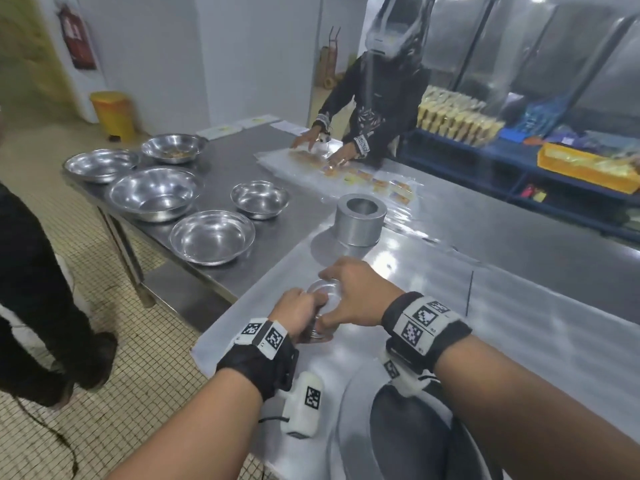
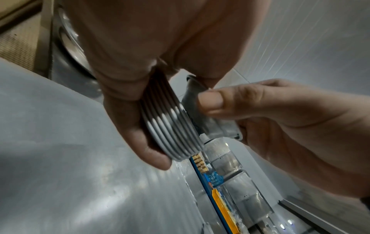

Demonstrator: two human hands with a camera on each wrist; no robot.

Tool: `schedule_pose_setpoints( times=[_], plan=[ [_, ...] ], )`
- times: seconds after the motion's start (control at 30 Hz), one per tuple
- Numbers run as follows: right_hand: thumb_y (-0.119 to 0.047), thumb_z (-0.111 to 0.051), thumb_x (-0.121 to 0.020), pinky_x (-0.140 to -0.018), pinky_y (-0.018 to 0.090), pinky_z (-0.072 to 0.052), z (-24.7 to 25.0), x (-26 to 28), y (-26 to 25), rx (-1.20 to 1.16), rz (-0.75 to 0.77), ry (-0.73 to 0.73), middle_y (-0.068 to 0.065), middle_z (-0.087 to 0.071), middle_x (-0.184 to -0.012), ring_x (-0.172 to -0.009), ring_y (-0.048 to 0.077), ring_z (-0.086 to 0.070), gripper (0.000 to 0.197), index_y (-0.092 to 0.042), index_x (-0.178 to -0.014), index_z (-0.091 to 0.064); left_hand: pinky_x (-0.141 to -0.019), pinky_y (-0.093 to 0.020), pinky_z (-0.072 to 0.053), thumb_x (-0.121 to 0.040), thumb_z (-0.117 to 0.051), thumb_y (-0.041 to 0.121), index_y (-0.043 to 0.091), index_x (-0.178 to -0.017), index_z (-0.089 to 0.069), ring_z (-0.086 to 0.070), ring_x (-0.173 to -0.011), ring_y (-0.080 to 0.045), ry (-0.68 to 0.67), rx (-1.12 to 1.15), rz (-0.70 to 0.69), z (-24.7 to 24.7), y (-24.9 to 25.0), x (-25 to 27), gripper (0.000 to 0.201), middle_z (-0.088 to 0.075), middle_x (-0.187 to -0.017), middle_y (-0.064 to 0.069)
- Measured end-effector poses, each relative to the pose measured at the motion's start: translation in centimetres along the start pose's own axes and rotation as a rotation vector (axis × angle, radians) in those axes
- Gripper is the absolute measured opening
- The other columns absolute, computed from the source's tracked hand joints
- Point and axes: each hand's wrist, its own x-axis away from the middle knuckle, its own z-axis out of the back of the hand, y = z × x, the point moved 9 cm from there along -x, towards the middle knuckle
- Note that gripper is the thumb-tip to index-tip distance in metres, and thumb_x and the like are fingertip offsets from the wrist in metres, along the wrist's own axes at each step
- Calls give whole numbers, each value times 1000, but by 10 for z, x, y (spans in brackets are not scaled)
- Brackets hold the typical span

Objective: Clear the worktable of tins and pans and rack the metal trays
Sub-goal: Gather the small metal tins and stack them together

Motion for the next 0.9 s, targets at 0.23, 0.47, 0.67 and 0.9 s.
schedule_pose_setpoints(
  times=[0.23,0.47,0.67,0.9],
  plan=[
    [-46,-86,-59,-96,30,-48,17,81,42,-19,-56,61,3,-57,-124,-113,19,-54,88,-14,-136,-57,-68,-52,-61,-87,-52,-1,3,-111,-59,-66,-77,-39,-89,-92,-56,-76,-14,30,26,-61,-98,-22],
    [-53,-89,-55,-103,29,-44,23,173,101,-79,-132,72,-1,-56,-135,-124,17,-52,100,-19,-142,-53,-77,-64,-57,-70,-57,13,13,-97,-66,-70,-91,-45,-151,-274,-120,-161,-51,45,29,-72,-96,-24],
    [-41,-95,-52,-105,32,-44,39,262,157,-168,-227,106,-3,-57,-135,-122,13,-53,102,-19,-142,-52,-80,-60,-58,-71,-54,13,15,-98,-66,-69,-94,-46,-238,-309,-141,-247,-71,91,29,-70,-102,-22],
    [-26,-99,-45,-100,28,-51,30,364,219,-352,-346,137,-8,-64,-126,-110,7,-63,102,-20,-138,-56,-90,-53,-56,-71,-56,24,14,-115,-63,-67,-104,-36,-295,-455,-177,-332,-114,139,46,-69,-113,-16]
  ],
)
